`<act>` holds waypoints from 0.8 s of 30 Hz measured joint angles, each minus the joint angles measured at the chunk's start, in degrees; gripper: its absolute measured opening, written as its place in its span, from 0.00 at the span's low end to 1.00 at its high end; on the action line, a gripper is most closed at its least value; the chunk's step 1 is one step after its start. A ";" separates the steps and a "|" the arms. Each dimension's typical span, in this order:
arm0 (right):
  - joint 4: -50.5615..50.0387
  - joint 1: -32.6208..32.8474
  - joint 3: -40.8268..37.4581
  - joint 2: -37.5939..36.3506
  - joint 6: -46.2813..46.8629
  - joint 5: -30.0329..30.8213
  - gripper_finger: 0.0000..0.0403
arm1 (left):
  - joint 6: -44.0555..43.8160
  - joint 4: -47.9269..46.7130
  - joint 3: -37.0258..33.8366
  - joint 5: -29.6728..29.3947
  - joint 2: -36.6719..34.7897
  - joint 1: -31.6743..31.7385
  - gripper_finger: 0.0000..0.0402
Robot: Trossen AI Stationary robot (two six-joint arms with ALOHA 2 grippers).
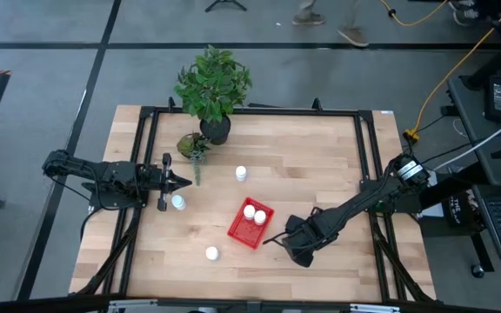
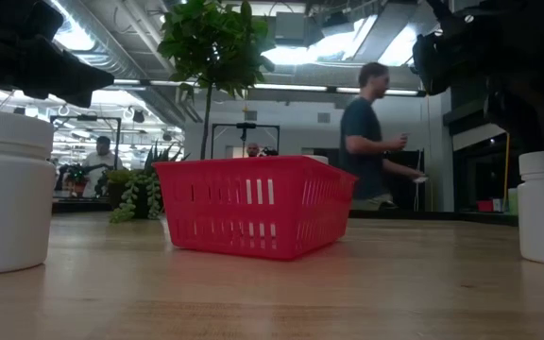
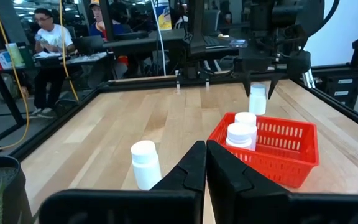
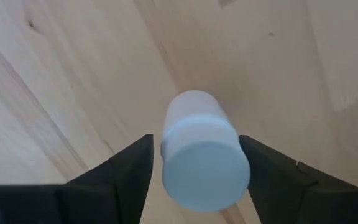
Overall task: Pick and place pill bottles into a basket
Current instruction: Put the white medicine bottle into the red bin
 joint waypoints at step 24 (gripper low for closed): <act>0.65 -0.02 0.28 0.31 -0.89 0.16 0.40 | 0.01 -0.04 0.00 0.00 0.02 0.00 0.01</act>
